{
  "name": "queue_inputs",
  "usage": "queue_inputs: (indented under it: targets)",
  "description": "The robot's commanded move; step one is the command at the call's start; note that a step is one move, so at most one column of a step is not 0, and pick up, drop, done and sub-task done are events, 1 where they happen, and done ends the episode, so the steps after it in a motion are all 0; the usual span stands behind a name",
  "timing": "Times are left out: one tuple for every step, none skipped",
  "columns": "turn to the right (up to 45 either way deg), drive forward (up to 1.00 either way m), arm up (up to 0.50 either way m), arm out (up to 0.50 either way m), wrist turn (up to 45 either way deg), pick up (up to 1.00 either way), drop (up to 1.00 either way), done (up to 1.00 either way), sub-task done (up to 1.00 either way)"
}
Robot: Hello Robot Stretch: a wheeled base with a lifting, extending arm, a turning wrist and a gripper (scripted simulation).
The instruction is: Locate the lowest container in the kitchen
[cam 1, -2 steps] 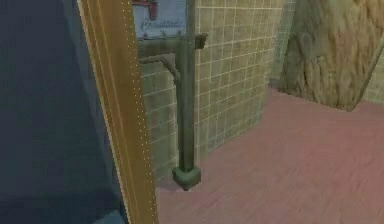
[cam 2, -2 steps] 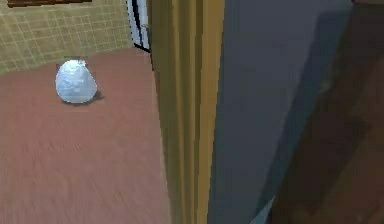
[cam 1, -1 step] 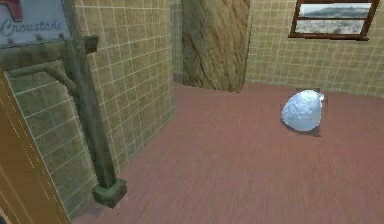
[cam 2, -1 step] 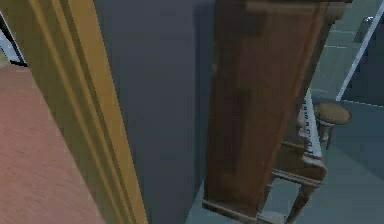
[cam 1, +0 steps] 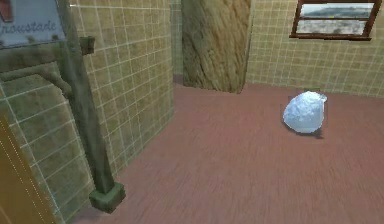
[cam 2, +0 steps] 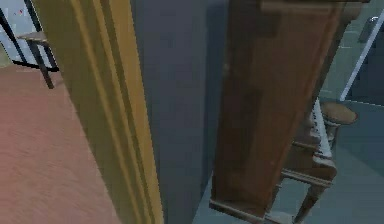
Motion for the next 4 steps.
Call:
queue_inputs:
  targets:
    - [6.0, 0.00, 0.00, 0.00, 0.0, 0.00, 0.00, 0.00, 0.00]
    - [0.0, 1.00, 0.00, 0.00, 0.0, 0.00, 0.00, 0.00, 0.00]
    - [0.0, 1.00, 0.00, 0.00, 0.0, 0.00, 0.00, 0.00, 0.00]
    - [0.0, 0.80, 0.00, 0.00, 0.0, 0.00, 0.00, 0.00, 0.00]
